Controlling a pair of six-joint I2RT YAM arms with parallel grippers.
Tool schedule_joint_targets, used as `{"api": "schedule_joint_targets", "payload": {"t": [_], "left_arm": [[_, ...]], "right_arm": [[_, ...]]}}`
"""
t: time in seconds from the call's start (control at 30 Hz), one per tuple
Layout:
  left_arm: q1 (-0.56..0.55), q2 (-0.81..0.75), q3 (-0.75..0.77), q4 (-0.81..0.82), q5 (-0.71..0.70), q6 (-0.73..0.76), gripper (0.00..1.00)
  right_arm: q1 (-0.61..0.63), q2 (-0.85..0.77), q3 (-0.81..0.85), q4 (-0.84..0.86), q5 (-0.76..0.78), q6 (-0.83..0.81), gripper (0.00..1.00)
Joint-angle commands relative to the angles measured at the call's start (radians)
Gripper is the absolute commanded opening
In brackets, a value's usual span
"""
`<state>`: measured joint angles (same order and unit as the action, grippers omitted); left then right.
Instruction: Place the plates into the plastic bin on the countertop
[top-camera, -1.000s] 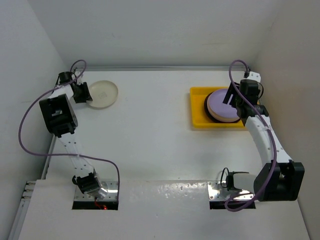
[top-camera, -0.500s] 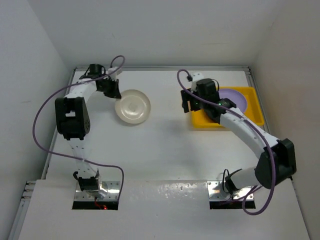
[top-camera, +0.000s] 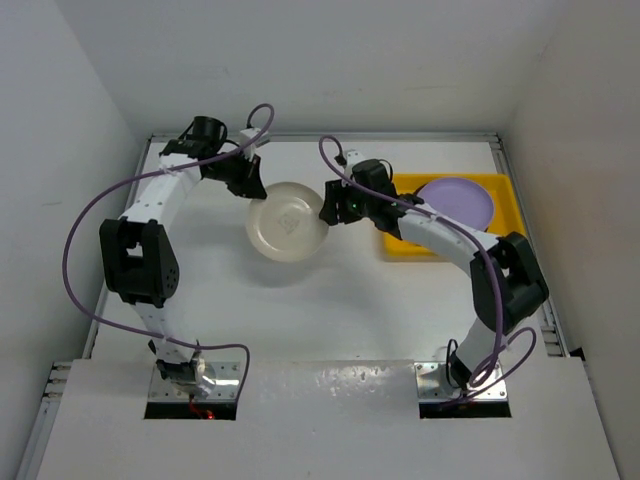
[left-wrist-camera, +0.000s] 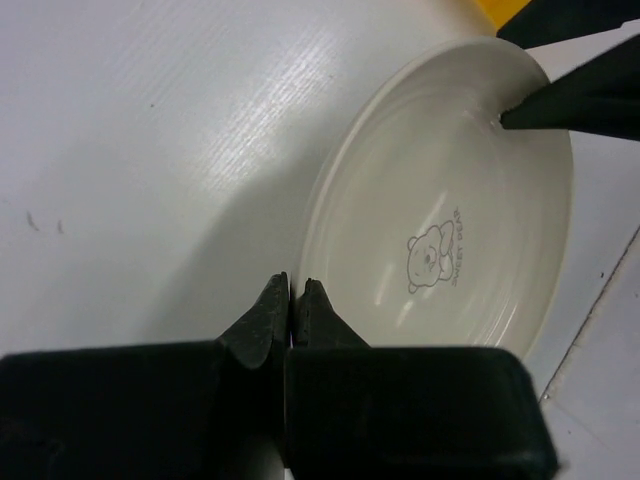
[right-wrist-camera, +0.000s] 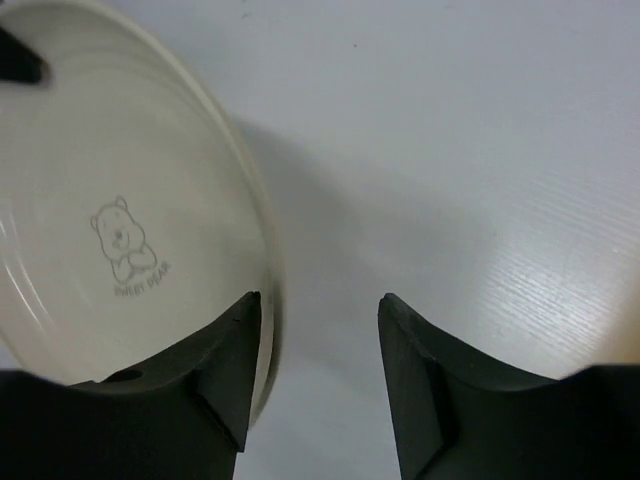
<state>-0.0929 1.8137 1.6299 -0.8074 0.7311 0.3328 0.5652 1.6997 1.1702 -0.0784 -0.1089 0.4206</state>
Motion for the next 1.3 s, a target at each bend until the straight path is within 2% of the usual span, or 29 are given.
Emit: {"api": "schedule_joint_targets", "payload": {"t": [0.0,0.1,0.13,0.2,0.23,0.27,0.3,0.33,0.4,0.43,0.57,0.6,0.63,0.67,0.7,0.77,0.9,1.0,1.17,1.2,1.27], "left_arm": [[-0.004,-0.023,0.007,-0.033,0.082,0.021,0.0],[-0.004,-0.024,0.007,-0.033,0.096,0.022,0.0],[-0.004,-0.024,0.007,-0.033,0.096,0.022,0.0],[-0.004,-0.024,0.007,-0.033,0.096,0.022,0.0],[-0.004,-0.024,0.007,-0.033,0.096,0.022,0.0],[-0.004,-0.024,0.007,-0.033,0.096,0.022,0.0],[-0.004,-0.024,0.007,-0.033,0.084,0.022,0.11],[-0.004,-0.024,0.007,-0.033,0.068,0.022,0.58],[0.007,-0.024,0.016,-0.042,0.004,0.022,0.89],[0.018,-0.024,0.016,-0.042,-0.01,0.022,1.0],[0.077,-0.033,0.047,-0.042,-0.085,-0.018,1.0],[0.103,-0.042,0.047,-0.042,-0.1,-0.018,1.0],[0.114,-0.042,0.047,-0.042,-0.113,-0.018,1.0],[0.123,-0.042,0.047,-0.042,-0.122,-0.018,1.0],[0.143,-0.042,0.035,-0.042,-0.131,-0.008,1.0],[0.162,-0.051,0.024,-0.042,-0.131,-0.008,1.0],[0.196,-0.051,0.002,-0.042,-0.122,0.002,1.0],[0.196,-0.051,0.002,-0.042,-0.113,0.002,1.0],[0.214,-0.051,-0.007,-0.042,-0.104,0.002,1.0],[0.214,-0.051,-0.007,-0.042,-0.104,0.002,1.0],[0.214,-0.06,-0.019,-0.042,-0.095,0.002,1.0]], "right_arm": [[0.002,0.001,-0.015,0.155,-0.009,0.089,0.49],[0.004,0.032,-0.011,0.183,-0.029,0.125,0.4],[0.009,0.043,-0.01,0.19,-0.034,0.136,0.27],[0.009,0.054,-0.004,0.198,-0.038,0.153,0.12],[0.009,0.054,-0.004,0.197,-0.038,0.156,0.0],[-0.001,0.045,-0.007,0.197,-0.028,0.173,0.0],[-0.007,0.026,-0.023,0.206,-0.029,0.179,0.0],[-0.023,0.014,-0.039,0.209,-0.025,0.199,0.0],[-0.065,-0.058,-0.069,0.203,0.006,0.23,0.0],[-0.103,-0.078,-0.092,0.195,0.014,0.248,0.0],[-0.252,-0.254,-0.161,0.088,0.096,0.273,0.0],[-0.345,-0.306,-0.193,0.024,0.132,0.262,0.0],[-0.379,-0.357,-0.205,-0.031,0.167,0.257,0.0],[-0.411,-0.374,-0.217,-0.052,0.182,0.253,0.0],[-0.524,-0.393,-0.242,-0.072,0.193,0.257,0.0],[-0.629,-0.428,-0.257,-0.147,0.239,0.238,0.0],[-0.777,-0.402,-0.245,-0.21,0.262,0.207,0.0],[-0.838,-0.341,-0.212,-0.213,0.253,0.193,0.0],[-0.872,-0.218,-0.141,-0.201,0.259,0.181,0.0],[-0.872,-0.207,-0.132,-0.199,0.262,0.181,0.01],[-0.878,-0.177,-0.132,-0.169,0.267,0.159,0.11]]}}
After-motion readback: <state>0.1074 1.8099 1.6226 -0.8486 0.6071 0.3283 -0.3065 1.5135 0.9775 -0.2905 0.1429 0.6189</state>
